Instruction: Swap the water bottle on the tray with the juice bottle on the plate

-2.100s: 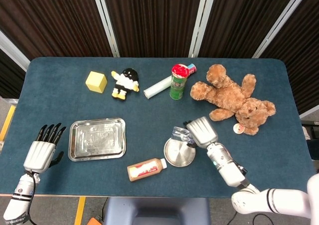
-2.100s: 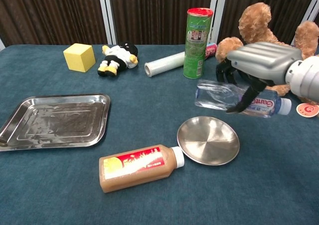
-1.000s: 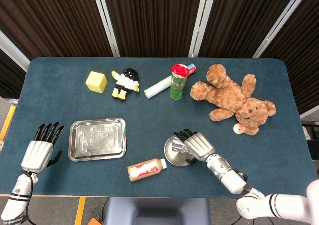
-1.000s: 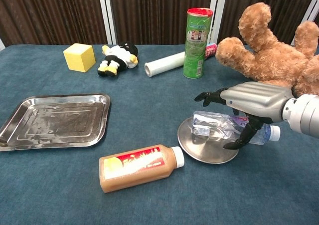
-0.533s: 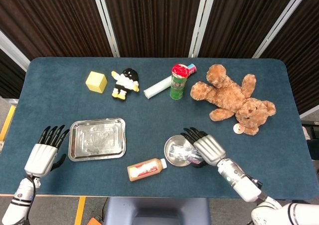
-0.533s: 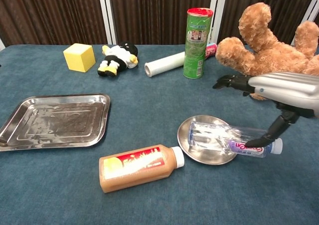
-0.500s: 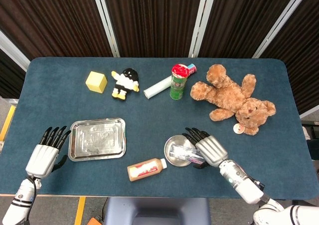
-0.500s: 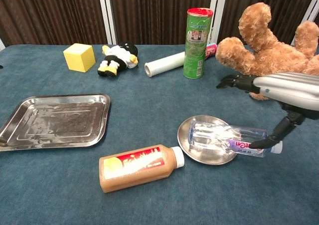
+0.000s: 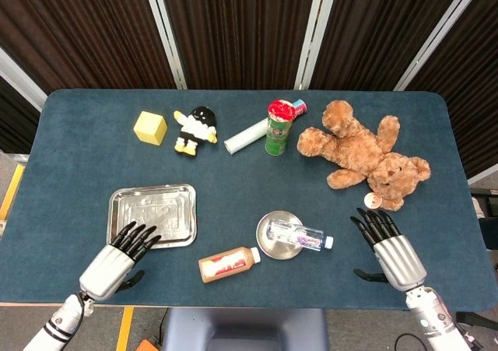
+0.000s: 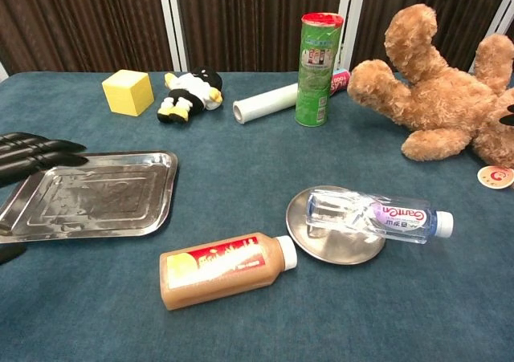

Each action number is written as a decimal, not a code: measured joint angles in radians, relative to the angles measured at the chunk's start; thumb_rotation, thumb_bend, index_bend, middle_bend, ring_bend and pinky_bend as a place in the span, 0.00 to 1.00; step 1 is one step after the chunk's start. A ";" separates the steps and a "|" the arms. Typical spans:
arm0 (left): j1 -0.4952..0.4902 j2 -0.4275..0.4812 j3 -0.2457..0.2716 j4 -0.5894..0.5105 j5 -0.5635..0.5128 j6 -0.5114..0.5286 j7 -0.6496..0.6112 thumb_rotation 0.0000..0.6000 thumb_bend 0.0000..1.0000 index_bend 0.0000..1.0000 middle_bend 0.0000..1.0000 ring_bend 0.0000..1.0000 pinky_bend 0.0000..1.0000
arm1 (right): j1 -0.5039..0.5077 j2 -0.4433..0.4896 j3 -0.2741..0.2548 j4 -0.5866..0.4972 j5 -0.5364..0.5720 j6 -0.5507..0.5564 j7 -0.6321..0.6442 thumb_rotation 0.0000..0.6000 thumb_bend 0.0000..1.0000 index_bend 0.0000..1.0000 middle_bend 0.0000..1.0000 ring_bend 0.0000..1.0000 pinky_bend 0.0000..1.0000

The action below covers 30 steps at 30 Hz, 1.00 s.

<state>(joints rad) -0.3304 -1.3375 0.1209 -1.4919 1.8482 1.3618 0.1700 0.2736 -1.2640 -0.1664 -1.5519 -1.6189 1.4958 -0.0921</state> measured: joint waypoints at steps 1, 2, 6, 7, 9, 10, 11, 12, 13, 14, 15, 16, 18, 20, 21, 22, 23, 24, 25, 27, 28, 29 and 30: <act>-0.010 -0.005 0.002 -0.016 0.006 -0.019 0.010 1.00 0.36 0.00 0.00 0.00 0.07 | -0.003 0.008 0.002 -0.002 -0.002 0.000 0.007 1.00 0.23 0.00 0.00 0.00 0.02; -0.020 -0.012 0.003 -0.032 0.011 -0.039 0.017 1.00 0.35 0.00 0.00 0.00 0.07 | -0.005 0.018 0.004 -0.005 -0.002 -0.001 0.015 1.00 0.23 0.00 0.00 0.00 0.02; -0.071 -0.061 0.007 -0.103 0.027 -0.132 0.037 1.00 0.33 0.00 0.00 0.00 0.12 | -0.012 0.048 0.023 -0.013 0.004 -0.002 0.059 1.00 0.23 0.00 0.00 0.00 0.01; -0.081 -0.075 0.006 -0.114 0.027 -0.150 0.037 1.00 0.33 0.00 0.00 0.00 0.13 | -0.014 0.054 0.029 -0.015 0.007 -0.003 0.070 1.00 0.23 0.00 0.00 0.00 0.01; -0.103 -0.108 -0.002 -0.132 0.016 -0.193 0.030 1.00 0.32 0.00 0.00 0.00 0.13 | -0.017 0.067 0.038 -0.018 0.013 -0.008 0.094 1.00 0.23 0.00 0.00 0.00 0.01; -0.113 -0.122 -0.008 -0.137 0.006 -0.212 0.025 1.00 0.31 0.00 0.00 0.00 0.13 | -0.018 0.072 0.041 -0.019 0.015 -0.012 0.104 1.00 0.23 0.00 0.00 0.00 0.01; -0.123 -0.135 -0.015 -0.140 -0.008 -0.231 0.021 1.00 0.30 0.00 0.00 0.00 0.13 | -0.019 0.080 0.045 -0.022 0.017 -0.018 0.117 1.00 0.23 0.00 0.00 0.00 0.01; -0.135 -0.153 -0.026 -0.143 -0.028 -0.255 0.017 1.00 0.30 0.00 0.00 0.00 0.13 | -0.020 0.086 0.048 -0.023 0.019 -0.022 0.125 1.00 0.23 0.00 0.00 0.00 0.01; -0.144 -0.167 -0.036 -0.143 -0.046 -0.271 0.016 1.00 0.29 0.00 0.00 0.00 0.13 | -0.021 0.092 0.051 -0.025 0.019 -0.027 0.133 1.00 0.23 0.00 0.00 0.00 0.01; -0.154 -0.184 -0.048 -0.144 -0.070 -0.293 0.016 1.00 0.29 0.00 0.00 0.00 0.13 | -0.022 0.098 0.056 -0.028 0.020 -0.032 0.140 1.00 0.23 0.00 0.00 0.00 0.01; -0.161 -0.195 -0.057 -0.145 -0.089 -0.309 0.017 1.00 0.29 0.00 0.00 0.00 0.12 | -0.024 0.100 0.058 -0.029 0.019 -0.036 0.144 1.00 0.23 0.00 0.00 0.00 0.01; -0.168 -0.207 -0.065 -0.146 -0.109 -0.325 0.019 1.00 0.29 0.00 0.00 0.00 0.12 | -0.024 0.102 0.059 -0.030 0.019 -0.039 0.146 1.00 0.23 0.00 0.00 0.00 0.01; -0.182 -0.232 -0.080 -0.148 -0.154 -0.363 0.034 1.00 0.28 0.00 0.00 0.00 0.13 | -0.025 0.105 0.061 -0.033 0.017 -0.048 0.150 1.00 0.23 0.00 0.00 0.00 0.01; -0.189 -0.250 -0.090 -0.148 -0.183 -0.385 0.060 1.00 0.28 0.00 0.00 0.00 0.14 | -0.025 0.109 0.062 -0.036 0.013 -0.059 0.155 1.00 0.23 0.00 0.00 0.00 0.01; -0.193 -0.262 -0.096 -0.147 -0.201 -0.395 0.082 1.00 0.28 0.00 0.00 0.00 0.14 | -0.025 0.111 0.062 -0.038 0.010 -0.064 0.158 1.00 0.23 0.00 0.00 0.00 0.01; -0.195 -0.272 -0.100 -0.146 -0.217 -0.401 0.100 1.00 0.28 0.00 0.00 0.00 0.15 | -0.026 0.114 0.062 -0.041 0.008 -0.068 0.160 1.00 0.23 0.00 0.00 0.00 0.01; -0.197 -0.283 -0.105 -0.143 -0.234 -0.407 0.118 1.00 0.28 0.00 0.00 0.00 0.15 | -0.027 0.115 0.064 -0.043 0.006 -0.071 0.159 1.00 0.23 0.00 0.00 0.00 0.01; -0.198 -0.300 -0.109 -0.138 -0.257 -0.413 0.143 1.00 0.28 0.00 0.00 0.00 0.15 | -0.028 0.116 0.065 -0.044 0.005 -0.073 0.158 1.00 0.23 0.00 0.00 0.00 0.01; -0.199 -0.312 -0.113 -0.132 -0.270 -0.416 0.161 1.00 0.28 0.00 0.00 0.00 0.16 | -0.029 0.116 0.066 -0.045 0.004 -0.076 0.158 1.00 0.22 0.00 0.00 0.00 0.01; -0.201 -0.340 -0.119 -0.113 -0.294 -0.419 0.200 1.00 0.28 0.00 0.00 0.00 0.18 | -0.030 0.119 0.067 -0.048 0.002 -0.083 0.159 1.00 0.22 0.00 0.00 0.00 0.01; -0.201 -0.352 -0.121 -0.103 -0.302 -0.419 0.215 1.00 0.28 0.00 0.00 0.01 0.20 | -0.030 0.120 0.068 -0.049 0.002 -0.086 0.159 1.00 0.23 0.00 0.00 0.00 0.01; -0.201 -0.364 -0.123 -0.093 -0.311 -0.419 0.229 1.00 0.28 0.00 0.00 0.02 0.22 | -0.031 0.121 0.070 -0.050 0.002 -0.089 0.159 1.00 0.23 0.00 0.00 0.00 0.01; -0.201 -0.378 -0.124 -0.079 -0.320 -0.417 0.242 1.00 0.28 0.00 0.00 0.03 0.23 | -0.032 0.122 0.072 -0.050 0.002 -0.091 0.159 1.00 0.23 0.00 0.00 0.00 0.01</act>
<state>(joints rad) -0.5317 -1.7153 -0.0032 -1.5705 1.5281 0.9452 0.4122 0.2416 -1.1421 -0.0941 -1.6022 -1.6173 1.4049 0.0668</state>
